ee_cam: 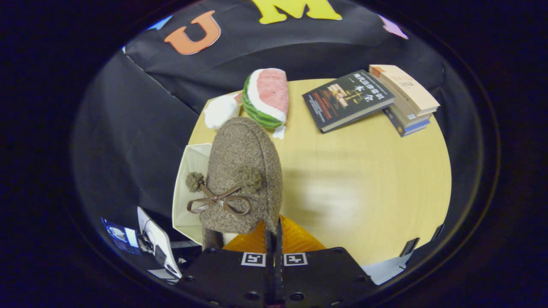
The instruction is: Open the storage box then place both shoes into the box .Put the left shoe in first, then the right shoe, with the right side of both shoes facing outward in a uniform manner.
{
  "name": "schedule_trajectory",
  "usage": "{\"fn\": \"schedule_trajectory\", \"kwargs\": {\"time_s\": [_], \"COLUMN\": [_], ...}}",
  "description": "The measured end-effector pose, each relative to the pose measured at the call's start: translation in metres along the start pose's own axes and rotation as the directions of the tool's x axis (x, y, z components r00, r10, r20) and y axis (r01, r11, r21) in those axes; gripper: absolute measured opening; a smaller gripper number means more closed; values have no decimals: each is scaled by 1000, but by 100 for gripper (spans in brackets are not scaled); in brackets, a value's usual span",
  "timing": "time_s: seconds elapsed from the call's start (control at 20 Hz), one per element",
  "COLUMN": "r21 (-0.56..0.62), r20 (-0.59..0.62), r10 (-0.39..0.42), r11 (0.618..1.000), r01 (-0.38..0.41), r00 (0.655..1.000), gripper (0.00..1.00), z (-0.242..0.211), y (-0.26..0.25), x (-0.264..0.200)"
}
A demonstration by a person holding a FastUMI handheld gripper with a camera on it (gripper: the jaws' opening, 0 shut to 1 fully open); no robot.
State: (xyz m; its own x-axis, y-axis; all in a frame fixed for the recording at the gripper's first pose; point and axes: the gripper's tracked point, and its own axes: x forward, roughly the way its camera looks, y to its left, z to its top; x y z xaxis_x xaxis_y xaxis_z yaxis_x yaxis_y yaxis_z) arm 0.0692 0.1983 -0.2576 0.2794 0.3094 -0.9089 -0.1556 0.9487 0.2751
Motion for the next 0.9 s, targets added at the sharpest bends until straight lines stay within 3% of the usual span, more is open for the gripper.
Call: {"fn": "schedule_trajectory", "kwargs": {"time_s": [0.2, 0.35, 0.65, 0.9], "r21": [-33, -47, -7, 44], "r20": [-40, -68, -116, -151], "r10": [7, -39, -207, -239], "r11": [999, 998, 978, 968], "r01": [-8, 36, 207, 248], "r00": [999, 997, 972, 959], "gripper": [1, 1, 1, 1], "z": [-4, -9, -24, -29], "y": [66, 93, 81, 72], "x": [28, 58, 113, 132]}}
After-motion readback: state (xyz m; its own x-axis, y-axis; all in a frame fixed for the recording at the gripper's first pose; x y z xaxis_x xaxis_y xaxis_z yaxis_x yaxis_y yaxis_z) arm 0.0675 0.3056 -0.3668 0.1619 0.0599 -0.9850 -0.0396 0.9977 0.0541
